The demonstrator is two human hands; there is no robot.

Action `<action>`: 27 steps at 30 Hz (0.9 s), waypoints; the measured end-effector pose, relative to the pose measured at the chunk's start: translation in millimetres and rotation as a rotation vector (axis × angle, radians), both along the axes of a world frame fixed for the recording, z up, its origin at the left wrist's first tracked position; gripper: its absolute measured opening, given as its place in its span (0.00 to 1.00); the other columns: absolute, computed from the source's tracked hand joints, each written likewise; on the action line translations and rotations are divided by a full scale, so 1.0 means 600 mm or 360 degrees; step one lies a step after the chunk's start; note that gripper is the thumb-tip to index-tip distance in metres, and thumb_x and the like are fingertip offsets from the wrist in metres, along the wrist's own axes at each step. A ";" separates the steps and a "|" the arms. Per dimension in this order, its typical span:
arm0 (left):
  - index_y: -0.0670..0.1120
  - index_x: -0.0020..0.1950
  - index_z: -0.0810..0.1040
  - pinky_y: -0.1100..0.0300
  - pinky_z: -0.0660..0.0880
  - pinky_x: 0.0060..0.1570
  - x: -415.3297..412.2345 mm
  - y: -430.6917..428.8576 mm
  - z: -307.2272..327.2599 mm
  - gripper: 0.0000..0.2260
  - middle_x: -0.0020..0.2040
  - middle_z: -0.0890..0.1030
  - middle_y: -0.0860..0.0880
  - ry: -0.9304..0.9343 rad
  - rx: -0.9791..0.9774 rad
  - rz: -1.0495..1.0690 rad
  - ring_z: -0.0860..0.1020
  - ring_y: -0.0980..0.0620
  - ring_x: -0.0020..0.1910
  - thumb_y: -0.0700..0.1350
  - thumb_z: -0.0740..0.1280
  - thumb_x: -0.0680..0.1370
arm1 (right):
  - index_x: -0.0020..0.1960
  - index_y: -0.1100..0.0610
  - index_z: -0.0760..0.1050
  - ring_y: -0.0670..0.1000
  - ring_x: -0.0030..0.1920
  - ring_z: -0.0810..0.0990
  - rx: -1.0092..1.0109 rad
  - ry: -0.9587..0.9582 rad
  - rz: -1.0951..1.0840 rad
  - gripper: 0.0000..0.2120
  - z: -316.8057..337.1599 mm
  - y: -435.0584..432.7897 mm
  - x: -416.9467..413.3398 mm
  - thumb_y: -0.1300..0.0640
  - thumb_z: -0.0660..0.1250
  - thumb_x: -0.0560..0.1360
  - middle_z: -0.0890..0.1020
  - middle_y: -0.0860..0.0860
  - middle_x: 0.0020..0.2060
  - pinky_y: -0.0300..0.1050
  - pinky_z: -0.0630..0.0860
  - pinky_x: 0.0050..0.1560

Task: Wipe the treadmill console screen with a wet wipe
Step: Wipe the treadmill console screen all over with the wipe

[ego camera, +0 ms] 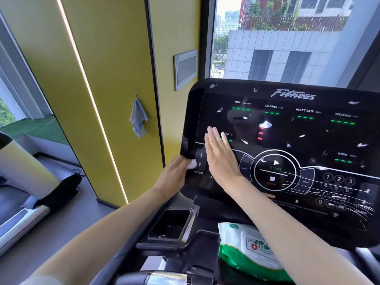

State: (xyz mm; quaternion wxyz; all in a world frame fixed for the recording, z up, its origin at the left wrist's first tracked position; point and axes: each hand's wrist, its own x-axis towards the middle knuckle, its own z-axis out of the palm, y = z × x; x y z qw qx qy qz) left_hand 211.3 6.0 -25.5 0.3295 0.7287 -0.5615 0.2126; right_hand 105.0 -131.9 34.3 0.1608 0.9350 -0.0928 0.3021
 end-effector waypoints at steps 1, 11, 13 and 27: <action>0.37 0.51 0.74 0.51 0.75 0.39 -0.010 0.012 -0.019 0.09 0.45 0.75 0.42 -0.0049 0.0106 -0.0071 0.72 0.46 0.44 0.31 0.58 0.74 | 0.69 0.71 0.62 0.63 0.71 0.62 0.0006 -0.0003 0.0009 0.29 0.000 -0.001 0.000 0.66 0.36 0.74 0.64 0.66 0.70 0.58 0.57 0.72; 0.34 0.50 0.76 0.56 0.71 0.40 0.008 0.009 0.017 0.12 0.43 0.75 0.40 0.0041 0.0017 0.0099 0.70 0.48 0.42 0.24 0.62 0.70 | 0.69 0.73 0.60 0.64 0.71 0.60 0.0087 -0.0008 0.0049 0.31 0.001 0.003 -0.002 0.65 0.32 0.74 0.62 0.68 0.70 0.60 0.58 0.71; 0.35 0.51 0.76 0.52 0.74 0.40 -0.022 0.024 -0.032 0.15 0.45 0.75 0.41 0.0050 0.0140 0.0012 0.72 0.46 0.44 0.23 0.62 0.68 | 0.70 0.72 0.59 0.63 0.72 0.58 0.0080 0.0022 0.0018 0.30 0.000 0.004 -0.001 0.63 0.32 0.74 0.61 0.67 0.71 0.59 0.56 0.72; 0.38 0.53 0.74 0.49 0.75 0.34 -0.059 0.025 -0.073 0.15 0.46 0.75 0.43 0.0124 0.0244 -0.0067 0.73 0.45 0.42 0.25 0.62 0.70 | 0.73 0.70 0.53 0.62 0.74 0.53 -0.0025 0.0109 -0.0052 0.31 0.010 0.005 -0.010 0.66 0.31 0.73 0.55 0.66 0.73 0.57 0.50 0.74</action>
